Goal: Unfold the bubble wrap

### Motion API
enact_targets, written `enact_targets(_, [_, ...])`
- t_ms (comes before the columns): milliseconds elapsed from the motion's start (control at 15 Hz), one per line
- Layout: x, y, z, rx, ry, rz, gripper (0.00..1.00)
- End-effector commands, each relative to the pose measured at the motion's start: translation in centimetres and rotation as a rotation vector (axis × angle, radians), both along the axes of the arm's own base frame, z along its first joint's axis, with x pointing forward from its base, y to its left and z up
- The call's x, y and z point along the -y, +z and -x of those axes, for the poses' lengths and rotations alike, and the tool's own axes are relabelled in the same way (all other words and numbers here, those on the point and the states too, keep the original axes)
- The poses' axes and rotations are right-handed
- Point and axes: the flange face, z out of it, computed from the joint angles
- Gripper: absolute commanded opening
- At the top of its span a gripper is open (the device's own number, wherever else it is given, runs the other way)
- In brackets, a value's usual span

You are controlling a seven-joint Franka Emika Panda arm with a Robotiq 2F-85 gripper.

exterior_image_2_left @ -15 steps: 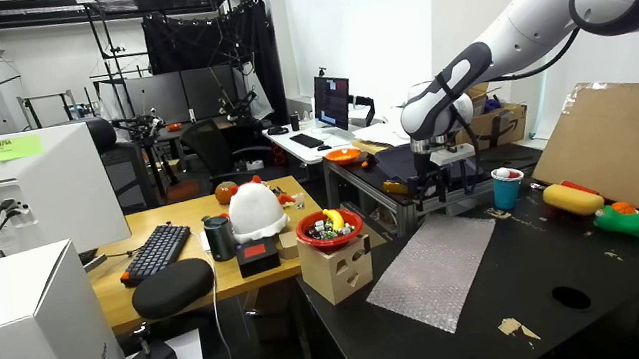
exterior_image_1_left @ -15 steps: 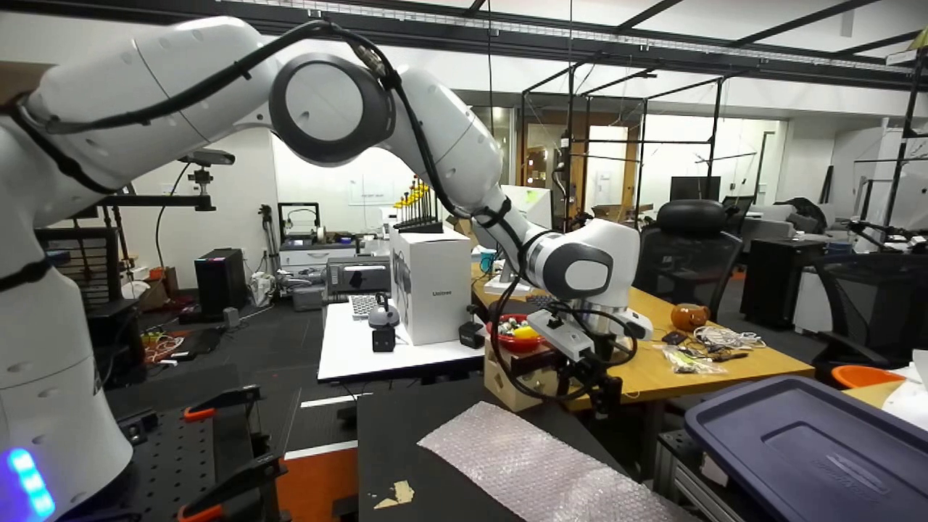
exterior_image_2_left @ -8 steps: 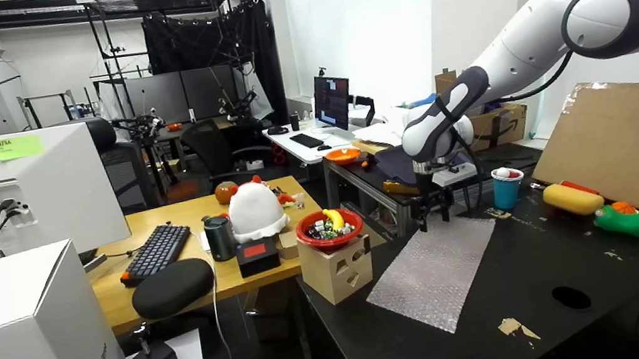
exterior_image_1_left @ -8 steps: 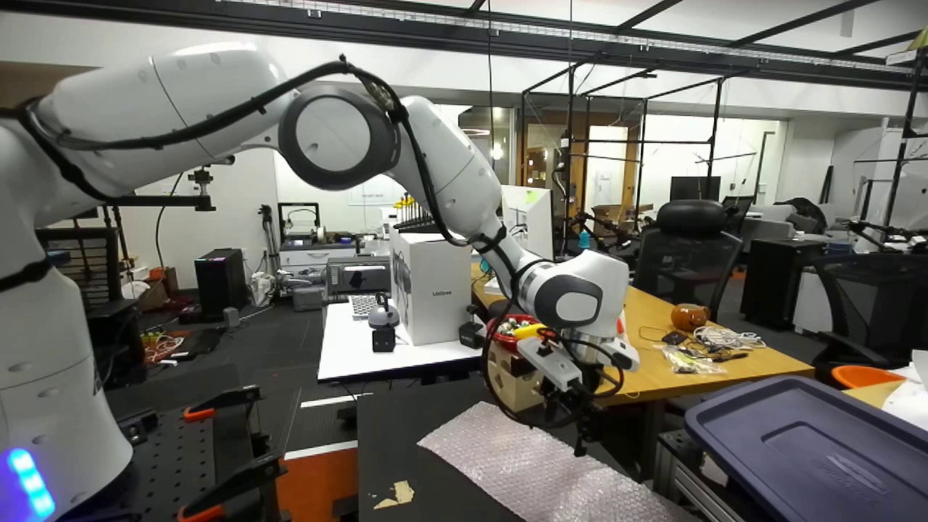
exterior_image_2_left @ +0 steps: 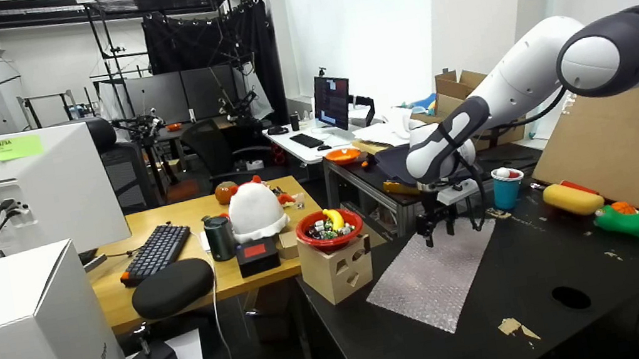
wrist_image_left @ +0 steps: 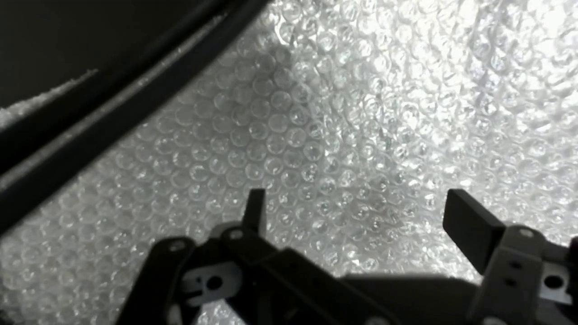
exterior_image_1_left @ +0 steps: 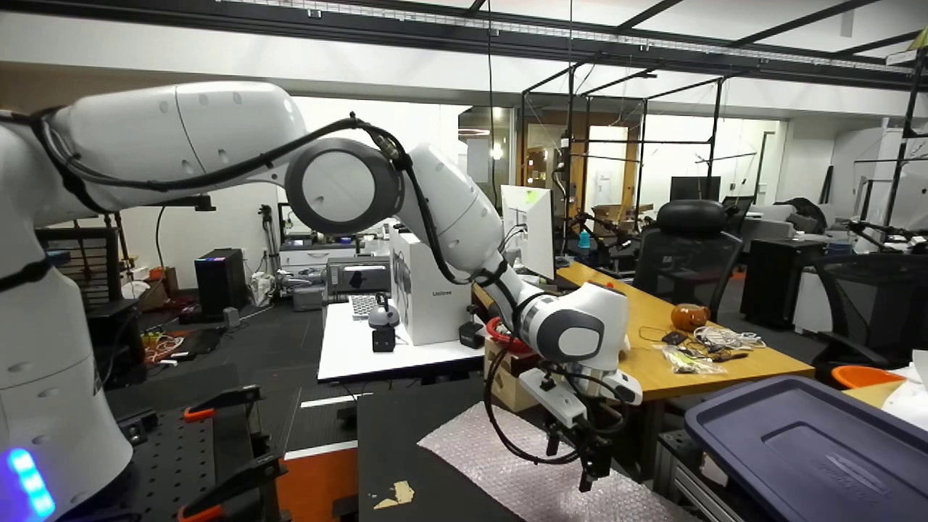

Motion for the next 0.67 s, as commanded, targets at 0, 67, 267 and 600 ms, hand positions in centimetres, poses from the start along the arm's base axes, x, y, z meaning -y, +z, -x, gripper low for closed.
enact_targets(0, [1.1,-0.5,-1.0,0.035,0.072,0.016,1.00])
enact_targets(67, [1.4,-0.6,-1.0,0.044,0.092,0.011,1.00])
enact_targets(267, [1.9,-1.0,-0.9,0.064,0.155,-0.002,1.00])
enact_targets(600, [2.9,-1.8,-0.3,0.062,0.198,-0.030,1.00])
